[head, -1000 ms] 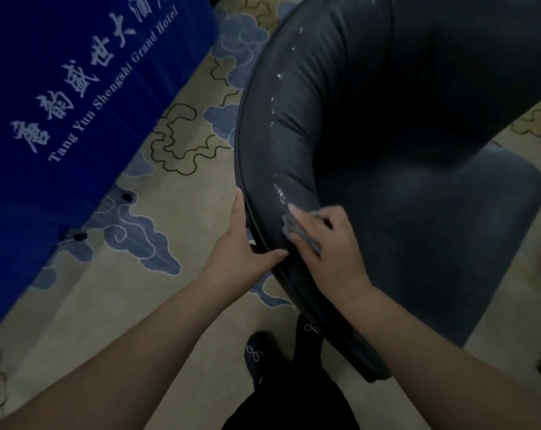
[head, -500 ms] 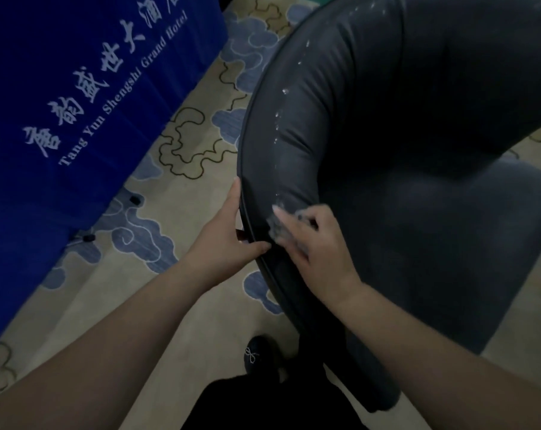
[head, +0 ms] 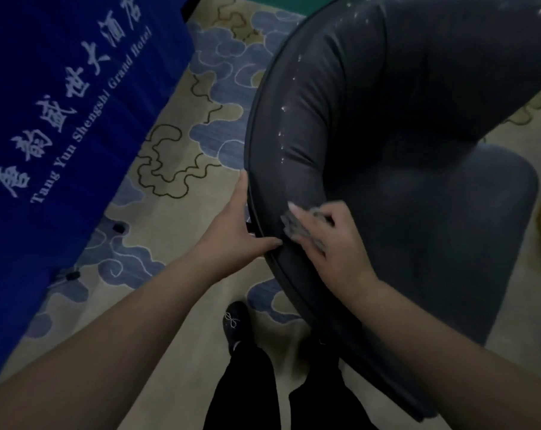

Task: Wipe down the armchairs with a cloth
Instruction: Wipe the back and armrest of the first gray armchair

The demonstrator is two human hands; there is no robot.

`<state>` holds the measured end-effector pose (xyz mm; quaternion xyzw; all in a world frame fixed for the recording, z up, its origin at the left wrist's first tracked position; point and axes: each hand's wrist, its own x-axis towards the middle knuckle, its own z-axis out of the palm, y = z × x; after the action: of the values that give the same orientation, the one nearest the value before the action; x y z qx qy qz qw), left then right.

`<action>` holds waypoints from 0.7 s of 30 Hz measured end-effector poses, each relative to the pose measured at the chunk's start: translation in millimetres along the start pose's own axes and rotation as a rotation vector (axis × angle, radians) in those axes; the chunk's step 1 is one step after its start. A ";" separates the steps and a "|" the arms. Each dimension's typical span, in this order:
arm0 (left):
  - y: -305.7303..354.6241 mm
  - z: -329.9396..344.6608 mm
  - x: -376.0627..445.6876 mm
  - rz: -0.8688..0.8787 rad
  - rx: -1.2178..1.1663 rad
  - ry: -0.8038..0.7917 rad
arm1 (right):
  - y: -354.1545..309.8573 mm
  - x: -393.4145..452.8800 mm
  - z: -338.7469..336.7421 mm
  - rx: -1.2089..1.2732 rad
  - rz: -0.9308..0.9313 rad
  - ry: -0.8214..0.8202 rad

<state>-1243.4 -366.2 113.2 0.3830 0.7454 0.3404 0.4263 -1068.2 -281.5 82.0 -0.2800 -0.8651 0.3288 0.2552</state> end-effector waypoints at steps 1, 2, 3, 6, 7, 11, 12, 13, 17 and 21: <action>-1.9 -2.1 3.5 -0.006 0.000 -0.012 | -0.7 24.4 8.9 -0.027 -0.020 0.042; -3.8 -3.8 6.7 -0.011 0.005 -0.024 | -0.8 49.7 17.2 -0.049 -0.016 0.082; -5.0 -5.3 9.2 -0.012 0.008 -0.035 | 0.4 73.4 24.4 -0.066 0.019 0.114; -1.2 -12.4 19.9 0.020 0.037 -0.046 | 1.7 106.7 31.0 -0.076 0.116 0.164; 1.7 -15.9 24.7 0.037 0.058 -0.056 | 1.8 99.9 29.2 -0.066 0.116 0.155; 9.1 -30.9 42.7 0.046 0.090 -0.111 | -3.8 35.4 15.9 -0.055 0.112 0.074; 9.0 -33.8 46.4 0.043 0.096 -0.122 | -5.4 26.0 16.3 -0.068 0.137 0.077; 8.3 -36.0 49.7 0.042 0.094 -0.132 | -6.0 23.5 18.8 -0.087 0.156 0.098; 4.9 -44.9 59.7 0.035 0.002 -0.155 | -5.0 60.6 27.4 -0.121 0.138 0.155; 2.7 -46.5 66.0 0.027 -0.033 -0.165 | 9.6 127.4 31.6 -0.158 0.096 0.190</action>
<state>-1307.0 -316.4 109.6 0.4128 0.6967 0.3259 0.4879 -1175.8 -205.9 87.3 -0.3700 -0.8459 0.2435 0.2972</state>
